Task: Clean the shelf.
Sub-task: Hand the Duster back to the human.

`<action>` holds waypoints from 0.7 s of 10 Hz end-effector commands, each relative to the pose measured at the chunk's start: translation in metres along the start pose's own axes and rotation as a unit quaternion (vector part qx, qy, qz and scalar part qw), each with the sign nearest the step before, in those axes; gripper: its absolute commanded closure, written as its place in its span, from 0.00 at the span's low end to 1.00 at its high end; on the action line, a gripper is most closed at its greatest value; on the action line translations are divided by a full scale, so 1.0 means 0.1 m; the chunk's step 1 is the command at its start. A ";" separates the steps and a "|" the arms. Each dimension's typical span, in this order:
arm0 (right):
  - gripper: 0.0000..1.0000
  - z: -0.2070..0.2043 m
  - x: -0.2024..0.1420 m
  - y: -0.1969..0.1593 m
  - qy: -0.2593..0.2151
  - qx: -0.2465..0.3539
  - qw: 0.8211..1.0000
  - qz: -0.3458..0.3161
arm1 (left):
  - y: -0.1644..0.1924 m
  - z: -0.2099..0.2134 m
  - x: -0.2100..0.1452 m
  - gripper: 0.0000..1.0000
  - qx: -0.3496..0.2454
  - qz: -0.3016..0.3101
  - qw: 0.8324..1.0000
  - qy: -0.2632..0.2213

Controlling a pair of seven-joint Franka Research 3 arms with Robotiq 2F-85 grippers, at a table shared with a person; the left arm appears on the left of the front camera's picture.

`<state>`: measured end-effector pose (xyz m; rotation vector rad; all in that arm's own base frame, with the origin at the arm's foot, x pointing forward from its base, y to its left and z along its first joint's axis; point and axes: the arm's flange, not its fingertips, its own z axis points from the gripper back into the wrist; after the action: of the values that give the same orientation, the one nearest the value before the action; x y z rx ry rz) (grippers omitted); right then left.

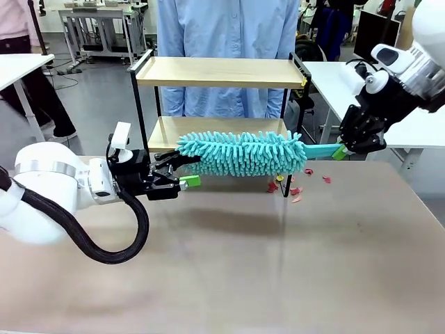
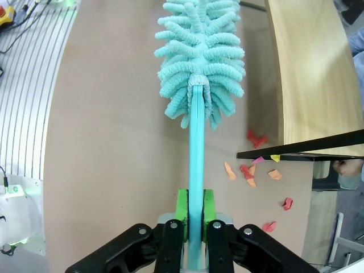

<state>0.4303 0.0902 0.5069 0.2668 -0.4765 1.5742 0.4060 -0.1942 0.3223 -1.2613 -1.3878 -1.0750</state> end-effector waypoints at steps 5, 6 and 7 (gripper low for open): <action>0.87 0.00 0.04 -0.01 -0.012 -0.002 1.000 -0.001 | 0.08 0.53 0.18 0.00 0.045 -0.007 0.999 0.005; 0.87 0.00 0.04 -0.01 -0.012 -0.002 1.000 -0.001 | 0.14 0.58 0.21 0.00 0.053 -0.007 0.999 0.002; 0.87 0.00 0.04 -0.01 -0.012 -0.002 1.000 -0.001 | 0.20 0.58 0.22 0.00 0.056 -0.007 0.998 0.003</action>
<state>0.4297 0.0927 0.5069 0.2671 -0.4746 1.5792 0.4197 -0.1311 0.3285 -1.1499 -1.4453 -1.0002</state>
